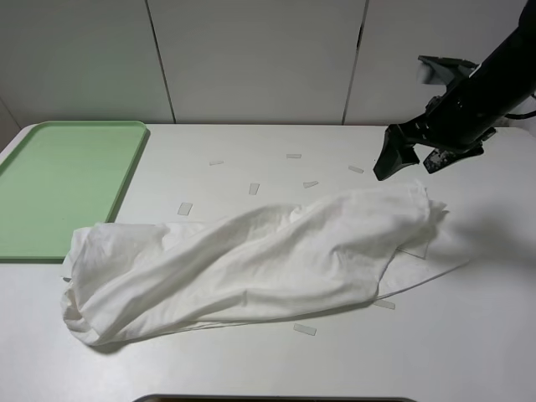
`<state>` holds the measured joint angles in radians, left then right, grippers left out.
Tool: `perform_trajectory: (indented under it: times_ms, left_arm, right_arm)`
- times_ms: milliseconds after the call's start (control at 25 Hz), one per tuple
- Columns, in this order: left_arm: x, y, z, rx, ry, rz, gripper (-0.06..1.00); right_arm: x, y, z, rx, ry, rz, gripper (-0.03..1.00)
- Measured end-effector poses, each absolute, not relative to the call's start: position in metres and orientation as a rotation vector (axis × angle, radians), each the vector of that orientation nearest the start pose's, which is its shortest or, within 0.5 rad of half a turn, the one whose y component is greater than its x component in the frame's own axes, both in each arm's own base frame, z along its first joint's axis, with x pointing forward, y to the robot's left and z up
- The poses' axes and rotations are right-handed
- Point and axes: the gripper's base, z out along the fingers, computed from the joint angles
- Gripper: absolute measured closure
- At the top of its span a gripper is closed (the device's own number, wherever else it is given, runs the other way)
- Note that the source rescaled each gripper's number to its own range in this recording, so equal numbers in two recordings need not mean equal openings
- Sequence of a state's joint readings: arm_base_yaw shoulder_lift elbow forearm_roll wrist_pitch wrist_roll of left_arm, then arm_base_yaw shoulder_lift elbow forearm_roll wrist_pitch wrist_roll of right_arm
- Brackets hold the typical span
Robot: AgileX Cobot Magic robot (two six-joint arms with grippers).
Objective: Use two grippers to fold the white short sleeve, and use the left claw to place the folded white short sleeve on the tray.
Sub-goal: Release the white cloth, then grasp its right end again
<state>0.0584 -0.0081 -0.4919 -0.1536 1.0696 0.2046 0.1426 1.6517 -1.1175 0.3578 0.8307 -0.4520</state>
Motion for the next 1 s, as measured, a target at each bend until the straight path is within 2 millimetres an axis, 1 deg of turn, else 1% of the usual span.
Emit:
perform_trajectory:
  times_ms: [120,200,280,320,440,600,720,880,1000]
  left_arm:
    - [-0.005,-0.013,0.275,0.157,2.038,-0.02,-0.05]
    - [-0.005,-0.013,0.275,0.157,2.038,-0.02,-0.05]
    - [-0.005,-0.013,0.275,0.157,2.038,-0.02,-0.05]
    - [-0.005,-0.013,0.275,0.157,2.038,-0.02,-0.05]
    - [-0.005,-0.013,0.275,0.157,2.038,-0.02,-0.05]
    - [-0.005,-0.013,0.275,0.157,2.038,-0.02,-0.05]
    - [-0.005,-0.013,0.275,0.157,2.038,-0.02,-0.05]
    - [-0.005,-0.013,0.275,0.157,2.038,-0.02,-0.05]
    - [-0.005,-0.013,0.275,0.157,2.038,-0.02,-0.05]
  right_arm:
    - [0.337,0.05,0.207,-0.486,2.781,0.333,-0.03]
    - [0.349,0.034,0.184,-0.452,2.812,0.314,-0.03]
    - [0.354,0.026,0.171,-0.435,2.825,0.306,-0.03]
    - [0.358,0.018,0.156,-0.418,2.849,0.299,-0.03]
    - [0.363,0.01,0.137,-0.405,2.876,0.296,-0.03]
    - [0.371,0.006,0.118,-0.389,2.903,0.314,-0.03]
    - [0.375,0.006,0.11,-0.383,2.909,0.332,-0.03]
    - [0.377,0.006,0.102,-0.419,2.907,0.341,-0.03]
    - [0.378,0.006,0.101,-0.431,2.907,0.345,-0.03]
